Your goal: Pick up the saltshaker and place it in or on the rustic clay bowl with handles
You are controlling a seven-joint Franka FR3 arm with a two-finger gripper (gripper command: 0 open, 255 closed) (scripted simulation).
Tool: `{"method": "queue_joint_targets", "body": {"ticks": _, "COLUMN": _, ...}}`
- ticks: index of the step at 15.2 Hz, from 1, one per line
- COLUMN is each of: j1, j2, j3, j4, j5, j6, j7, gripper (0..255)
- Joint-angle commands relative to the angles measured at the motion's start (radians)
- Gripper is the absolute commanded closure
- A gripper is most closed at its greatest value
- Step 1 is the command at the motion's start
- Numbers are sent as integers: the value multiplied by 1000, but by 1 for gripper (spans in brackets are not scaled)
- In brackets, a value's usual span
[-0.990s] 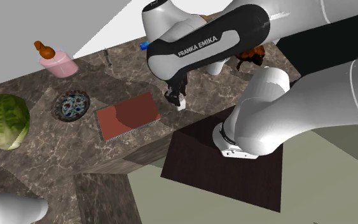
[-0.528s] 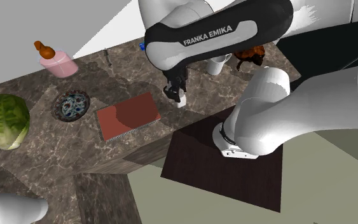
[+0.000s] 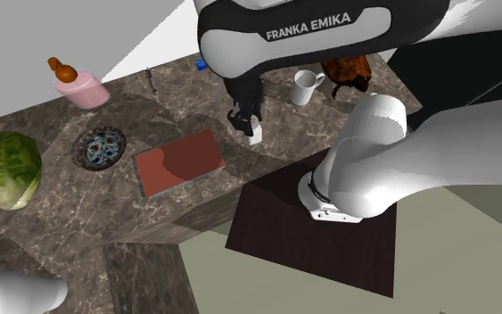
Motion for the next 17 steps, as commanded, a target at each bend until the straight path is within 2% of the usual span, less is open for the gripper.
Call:
{"method": "queue_joint_targets", "body": {"ticks": 1, "j1": 1, "j2": -14, "j3": 4, "j4": 21, "j5": 2, "j6": -35, "j7": 5, "gripper": 255}}
{"method": "queue_joint_targets", "body": {"ticks": 2, "j1": 1, "j2": -17, "j3": 4, "j4": 26, "j5": 2, "j6": -43, "j7": 6, "gripper": 255}}
{"method": "queue_joint_targets", "body": {"ticks": 10, "j1": -89, "j2": 141, "j3": -155, "j4": 176, "j5": -127, "j6": -45, "j7": -186, "gripper": 255}}
{"method": "queue_joint_targets", "body": {"ticks": 17, "j1": -129, "j2": 325, "j3": -281, "j4": 359, "j5": -172, "j6": -43, "j7": -358, "gripper": 255}}
